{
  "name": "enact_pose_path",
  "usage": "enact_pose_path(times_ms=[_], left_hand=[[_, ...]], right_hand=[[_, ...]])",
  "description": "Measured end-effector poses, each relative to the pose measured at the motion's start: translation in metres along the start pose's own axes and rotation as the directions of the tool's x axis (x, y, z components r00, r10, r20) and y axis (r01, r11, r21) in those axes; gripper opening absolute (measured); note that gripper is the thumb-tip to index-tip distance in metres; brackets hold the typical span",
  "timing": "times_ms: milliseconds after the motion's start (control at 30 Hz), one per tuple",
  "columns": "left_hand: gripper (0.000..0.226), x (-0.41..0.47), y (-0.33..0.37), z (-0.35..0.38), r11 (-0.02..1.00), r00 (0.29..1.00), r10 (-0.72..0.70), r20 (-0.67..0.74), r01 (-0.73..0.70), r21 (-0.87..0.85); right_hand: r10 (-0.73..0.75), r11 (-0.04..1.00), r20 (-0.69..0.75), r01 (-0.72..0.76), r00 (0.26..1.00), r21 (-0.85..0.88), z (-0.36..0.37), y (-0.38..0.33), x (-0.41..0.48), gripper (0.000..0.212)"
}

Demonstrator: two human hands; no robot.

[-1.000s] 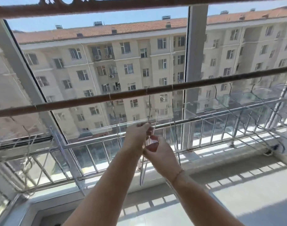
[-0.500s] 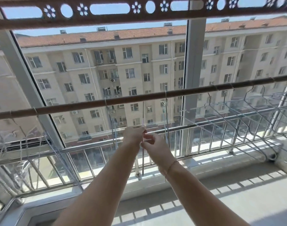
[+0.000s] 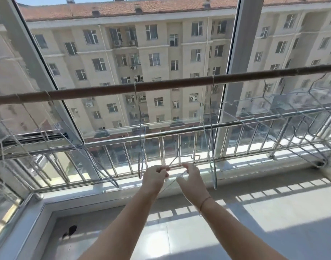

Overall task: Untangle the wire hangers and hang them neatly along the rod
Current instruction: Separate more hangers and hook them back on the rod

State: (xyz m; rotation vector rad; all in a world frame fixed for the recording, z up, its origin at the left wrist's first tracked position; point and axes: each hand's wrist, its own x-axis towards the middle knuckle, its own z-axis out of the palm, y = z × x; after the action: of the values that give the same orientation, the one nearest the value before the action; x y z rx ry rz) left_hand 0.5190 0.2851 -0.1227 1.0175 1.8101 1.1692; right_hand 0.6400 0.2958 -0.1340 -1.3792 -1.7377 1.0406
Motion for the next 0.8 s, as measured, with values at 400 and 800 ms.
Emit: enact_pose_path(times_ms=[400,800], left_hand=[[0.031,-0.006,-0.024,-0.043,0.966,0.978,0.192,0.08,-0.202,0.159],[0.019,-0.053,-0.014,0.002,0.99,0.998,0.041,-0.041,-0.046,-0.13]], right_hand=[[-0.082,0.928,0.026,0.086,0.996,-0.361,-0.018,0.046,0.0,0.017],[0.189,0.921,0.02,-0.184,0.982,0.342,-0.016,0.013,-0.073,0.027]])
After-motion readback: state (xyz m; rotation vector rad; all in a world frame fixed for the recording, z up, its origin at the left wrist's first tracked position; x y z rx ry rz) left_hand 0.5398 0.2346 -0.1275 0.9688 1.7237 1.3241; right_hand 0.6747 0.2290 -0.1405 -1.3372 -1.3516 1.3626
